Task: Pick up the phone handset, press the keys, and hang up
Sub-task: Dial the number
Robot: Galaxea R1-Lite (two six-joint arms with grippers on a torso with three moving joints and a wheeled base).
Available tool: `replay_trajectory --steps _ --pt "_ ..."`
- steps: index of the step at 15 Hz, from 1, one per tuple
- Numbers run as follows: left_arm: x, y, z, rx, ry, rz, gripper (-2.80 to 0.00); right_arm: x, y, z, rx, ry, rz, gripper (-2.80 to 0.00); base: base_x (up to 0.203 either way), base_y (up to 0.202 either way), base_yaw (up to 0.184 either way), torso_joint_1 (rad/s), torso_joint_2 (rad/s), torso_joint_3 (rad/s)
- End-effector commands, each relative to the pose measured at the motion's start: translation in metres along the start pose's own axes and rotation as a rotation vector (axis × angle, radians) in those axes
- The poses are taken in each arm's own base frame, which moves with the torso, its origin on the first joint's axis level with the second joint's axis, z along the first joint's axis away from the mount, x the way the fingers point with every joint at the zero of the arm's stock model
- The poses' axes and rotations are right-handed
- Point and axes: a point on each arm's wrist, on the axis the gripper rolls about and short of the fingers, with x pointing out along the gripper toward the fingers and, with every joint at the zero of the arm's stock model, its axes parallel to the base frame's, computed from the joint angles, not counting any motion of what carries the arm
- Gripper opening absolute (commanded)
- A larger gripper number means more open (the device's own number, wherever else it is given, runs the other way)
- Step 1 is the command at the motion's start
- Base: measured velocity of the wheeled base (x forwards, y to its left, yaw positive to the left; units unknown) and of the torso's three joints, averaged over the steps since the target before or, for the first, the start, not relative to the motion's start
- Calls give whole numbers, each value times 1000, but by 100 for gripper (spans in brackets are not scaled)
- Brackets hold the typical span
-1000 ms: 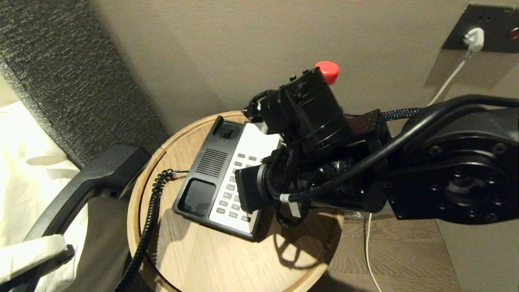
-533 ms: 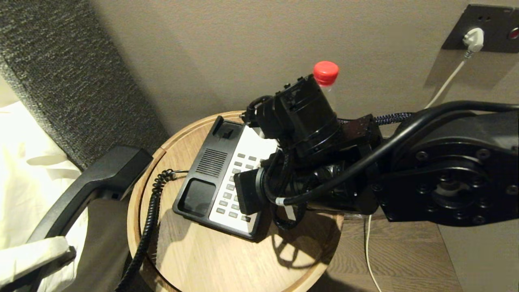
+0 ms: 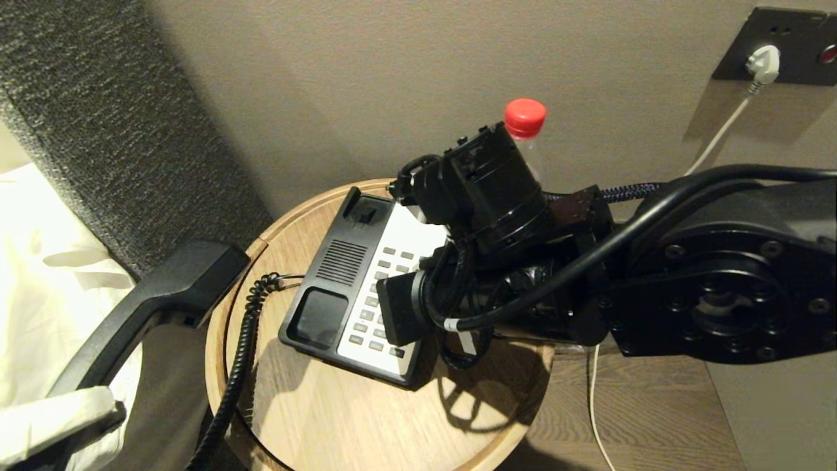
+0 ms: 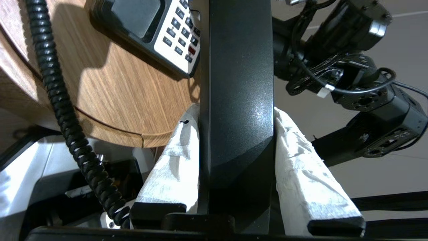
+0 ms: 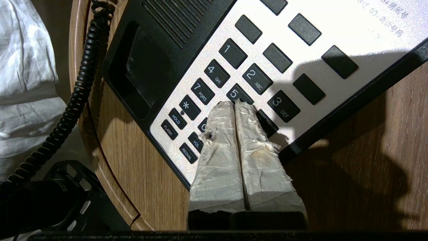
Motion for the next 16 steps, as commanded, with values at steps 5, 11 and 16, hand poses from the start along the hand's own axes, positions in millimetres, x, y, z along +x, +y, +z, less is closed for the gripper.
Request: replay_trajectory --steps 5,11,16 --pt "2 2 -1 -7 8 4 -280 -16 -1 6 18 -29 19 -280 0 0 0 0 0 0" --pt "1 2 -2 -6 6 1 -280 -18 -3 3 17 -15 12 -280 0 0 0 0 0 0" --pt "1 3 -2 -7 10 6 -280 -14 -4 -3 11 4 3 -280 0 0 0 0 0 0"
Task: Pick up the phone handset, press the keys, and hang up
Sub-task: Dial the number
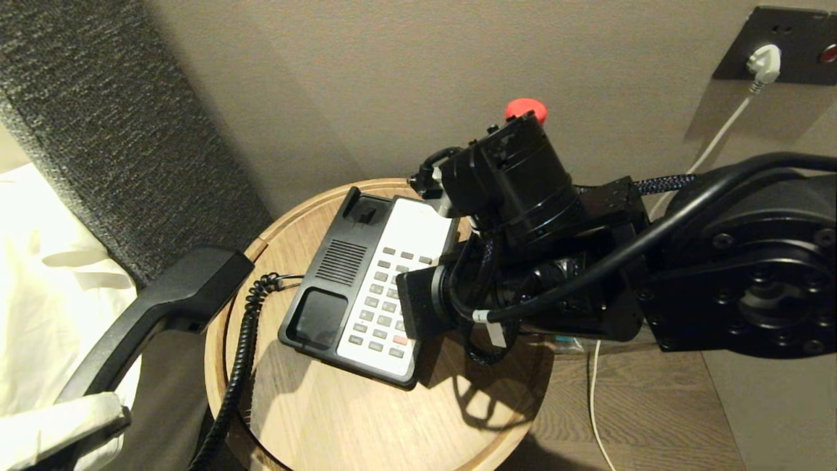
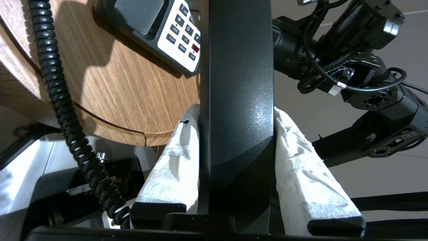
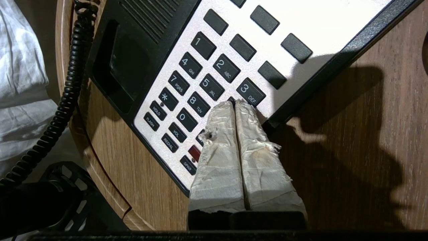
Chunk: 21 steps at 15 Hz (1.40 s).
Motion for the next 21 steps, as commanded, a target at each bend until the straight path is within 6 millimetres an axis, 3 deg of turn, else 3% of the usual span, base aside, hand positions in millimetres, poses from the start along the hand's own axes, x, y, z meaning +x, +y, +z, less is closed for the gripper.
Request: replay_trajectory --steps 1,10,21 --pt "0 0 0 -5 1 0 -280 2 0 -2 -1 8 -5 -280 0 0 0 0 0 0" --pt "0 1 0 -6 2 2 -280 8 -3 -8 -12 32 -22 -280 0 0 0 0 0 0" --pt "1 4 -3 -6 13 10 -280 -19 5 -1 18 -8 68 -280 0 0 0 0 0 0"
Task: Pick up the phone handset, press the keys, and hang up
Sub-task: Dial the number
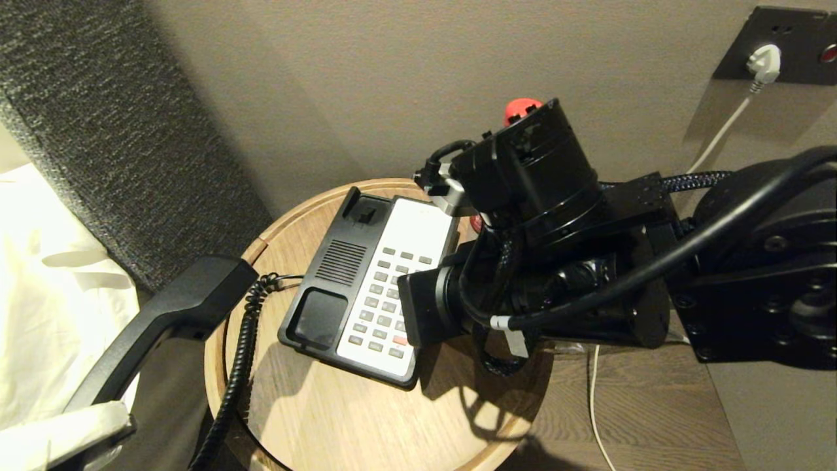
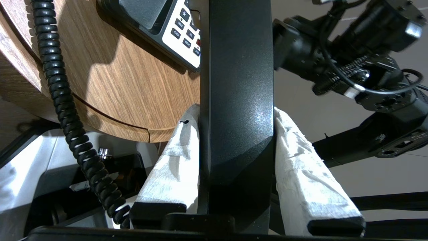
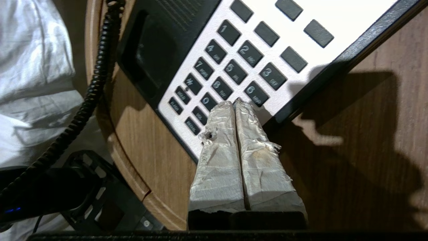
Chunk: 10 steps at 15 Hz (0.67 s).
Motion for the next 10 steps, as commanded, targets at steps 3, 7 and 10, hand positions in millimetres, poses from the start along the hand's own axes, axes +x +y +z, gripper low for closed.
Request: replay_trajectory --steps 3,7,10 --pt "0 1 -1 -6 4 3 -280 -4 5 -5 -5 13 21 -280 0 0 0 0 0 0" --pt "0 1 -1 -6 4 3 -280 -7 7 -22 -19 66 23 -280 0 0 0 0 0 0" --pt "1 2 -2 -7 9 7 -280 -9 10 -35 -39 95 32 -280 0 0 0 0 0 0"
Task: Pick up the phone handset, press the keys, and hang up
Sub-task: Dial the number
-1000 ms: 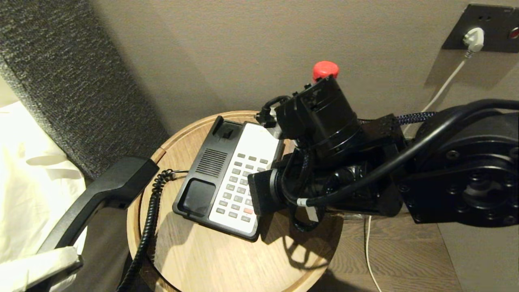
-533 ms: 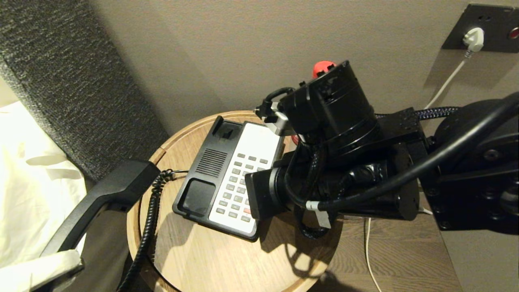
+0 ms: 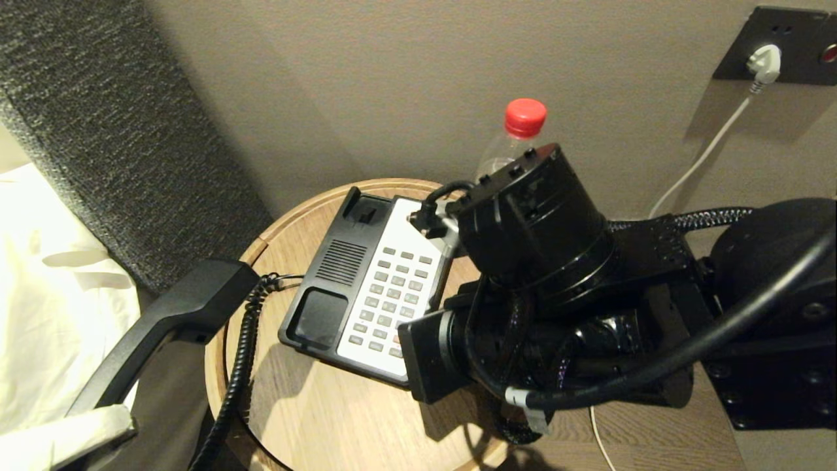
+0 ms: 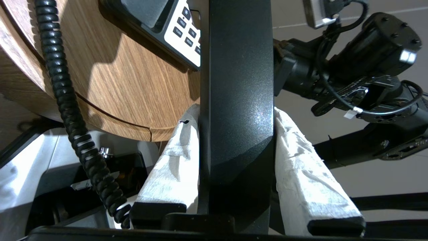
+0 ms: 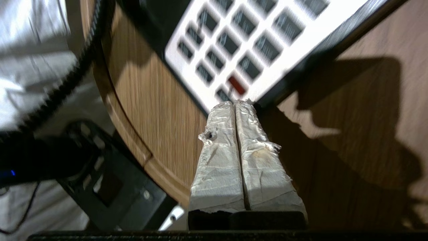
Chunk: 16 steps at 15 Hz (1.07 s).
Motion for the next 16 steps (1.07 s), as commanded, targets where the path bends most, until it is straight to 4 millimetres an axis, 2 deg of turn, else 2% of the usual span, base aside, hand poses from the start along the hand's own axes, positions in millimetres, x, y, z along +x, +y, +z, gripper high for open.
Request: replay_trajectory --steps 1,16 --pt "0 1 -1 -6 4 4 -280 -4 3 -10 -15 19 11 -280 0 0 0 0 0 0" --pt "2 3 -2 -8 14 7 -280 10 6 -9 -19 31 5 -280 0 0 0 0 0 0"
